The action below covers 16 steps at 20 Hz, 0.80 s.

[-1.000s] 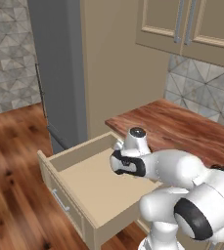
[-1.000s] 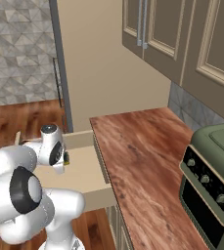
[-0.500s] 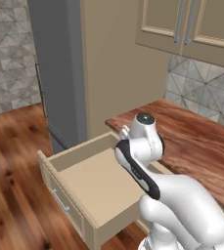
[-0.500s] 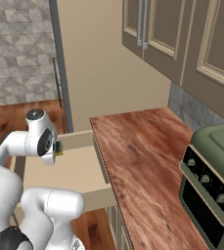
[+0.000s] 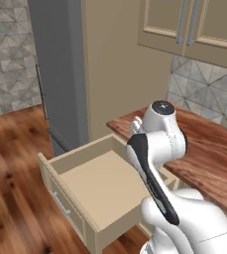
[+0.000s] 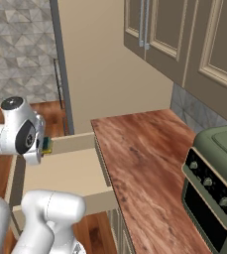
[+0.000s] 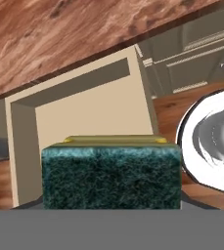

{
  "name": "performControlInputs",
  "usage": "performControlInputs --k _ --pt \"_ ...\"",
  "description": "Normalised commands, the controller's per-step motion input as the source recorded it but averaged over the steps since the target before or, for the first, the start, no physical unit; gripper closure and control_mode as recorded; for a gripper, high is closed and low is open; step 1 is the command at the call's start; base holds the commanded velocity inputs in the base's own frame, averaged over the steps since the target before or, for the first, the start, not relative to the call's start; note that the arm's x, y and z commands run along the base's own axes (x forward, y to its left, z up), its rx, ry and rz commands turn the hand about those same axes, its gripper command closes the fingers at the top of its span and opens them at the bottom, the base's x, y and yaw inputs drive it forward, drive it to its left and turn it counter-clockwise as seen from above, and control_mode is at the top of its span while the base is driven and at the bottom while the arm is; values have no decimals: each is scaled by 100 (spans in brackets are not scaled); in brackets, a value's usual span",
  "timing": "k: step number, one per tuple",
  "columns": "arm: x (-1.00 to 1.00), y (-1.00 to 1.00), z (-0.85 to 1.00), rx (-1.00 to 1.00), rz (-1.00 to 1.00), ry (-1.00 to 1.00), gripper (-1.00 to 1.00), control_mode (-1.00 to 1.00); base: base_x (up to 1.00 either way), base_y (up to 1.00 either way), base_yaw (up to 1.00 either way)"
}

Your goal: Restock the sink supplies by placing the sponge and soap dispenser on the counter and next to the sink. Make sure the soap dispenser is upright.

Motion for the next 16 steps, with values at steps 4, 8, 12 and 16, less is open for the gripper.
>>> performControlInputs --k 4,8,12,16 --pt "-89 -18 51 0 -2 0 100 -100 0 0 0" --pt "-79 -18 17 0 0 0 100 -100 0 0 0" --pt "-34 -2 -3 0 0 2 100 -100 0 0 0" --pt "0 0 0 0 0 3 100 -100 0 0 0"
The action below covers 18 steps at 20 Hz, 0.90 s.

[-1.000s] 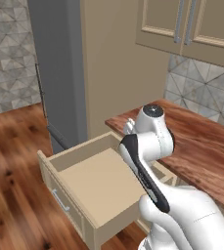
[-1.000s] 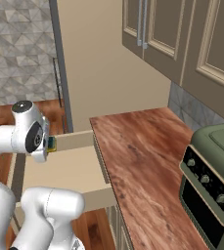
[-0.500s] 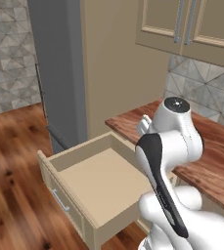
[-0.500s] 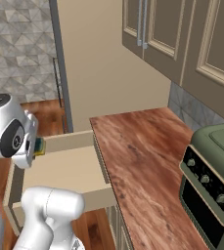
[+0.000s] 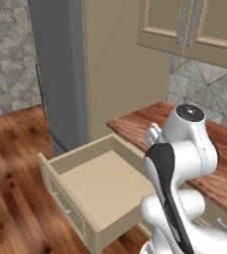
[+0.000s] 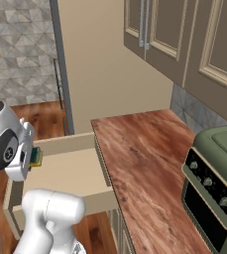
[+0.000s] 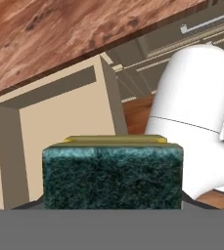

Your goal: Restock the sink supplies by placing the sponge and soap dispenser on the counter and next to the sink. Make sure the soap dispenser is upright.

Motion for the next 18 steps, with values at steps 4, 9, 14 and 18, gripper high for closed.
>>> performControlInputs --k 4,9,14,18 --pt "7 0 0 0 0 0 100 -100 0 0 0" --pt "0 -5 0 0 0 0 100 -100 0 0 0" --pt "-2 -3 0 0 1 0 100 100 -35 -3 14" --pt "0 0 0 0 0 0 100 100 -71 -1 31"
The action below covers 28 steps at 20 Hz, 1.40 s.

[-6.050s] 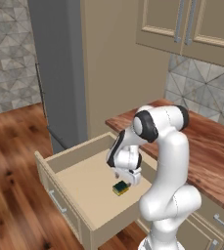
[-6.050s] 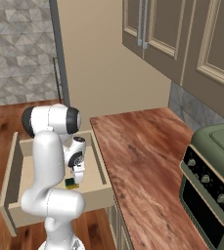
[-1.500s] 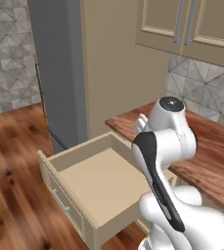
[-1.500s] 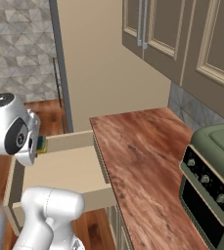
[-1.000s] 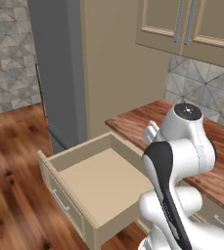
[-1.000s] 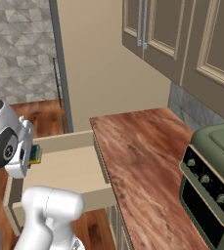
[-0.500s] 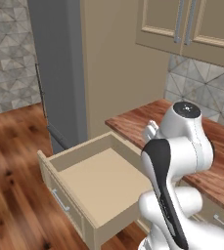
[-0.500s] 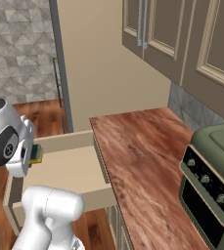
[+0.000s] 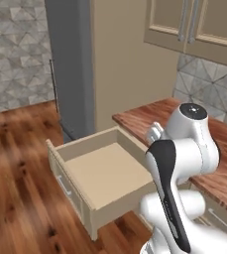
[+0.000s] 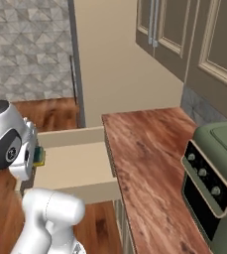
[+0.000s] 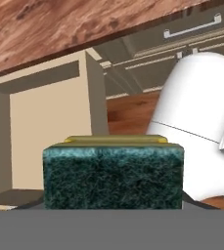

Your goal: Restock the sink supplies by placing the sponge and soap dispenser on the counter and next to the sink. Make sure the soap dispenser is upright.

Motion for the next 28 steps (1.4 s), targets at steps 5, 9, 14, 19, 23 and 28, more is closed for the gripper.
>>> performControlInputs --k 5,9,14,19,23,28 --pt "0 0 0 0 0 0 100 100 -77 0 45" --pt "0 0 0 0 0 0 100 100 -66 12 56" --pt "0 0 0 0 0 0 100 100 -53 41 62" --pt "0 0 0 0 0 0 100 100 -9 94 43" --pt "0 0 0 0 0 0 100 100 28 100 21" --pt "0 0 0 0 0 0 100 100 70 100 5"
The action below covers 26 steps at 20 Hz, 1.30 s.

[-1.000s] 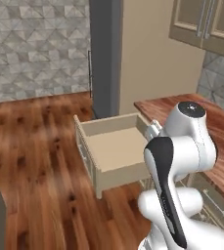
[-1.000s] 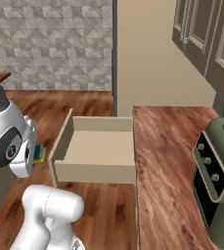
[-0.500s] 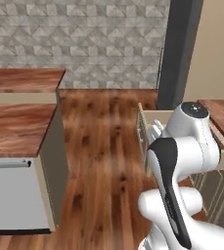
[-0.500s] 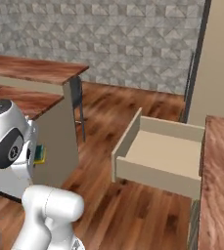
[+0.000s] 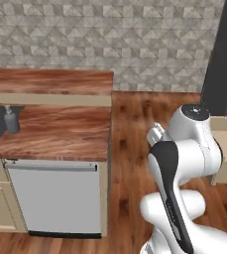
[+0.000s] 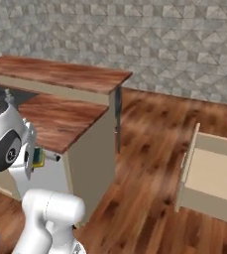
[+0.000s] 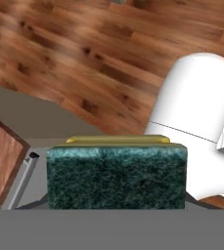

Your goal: Restock the sink supplies by placing the sponge and soap dispenser on the counter and next to the sink. Make sure the soap dispenser is upright.

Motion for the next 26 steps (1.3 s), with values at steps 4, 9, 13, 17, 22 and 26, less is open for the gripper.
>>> performControlInputs --k 4,9,13,17,22,26 --pt "0 0 0 0 0 0 100 100 63 100 0" --pt "0 0 0 0 0 0 100 100 45 100 0" --pt "0 0 0 0 0 0 100 100 36 100 0" --pt "0 0 0 0 0 0 100 100 63 100 -5" --pt "0 0 0 0 0 0 100 100 48 50 -4" --pt "1 0 -9 0 0 0 100 -100 13 0 0"
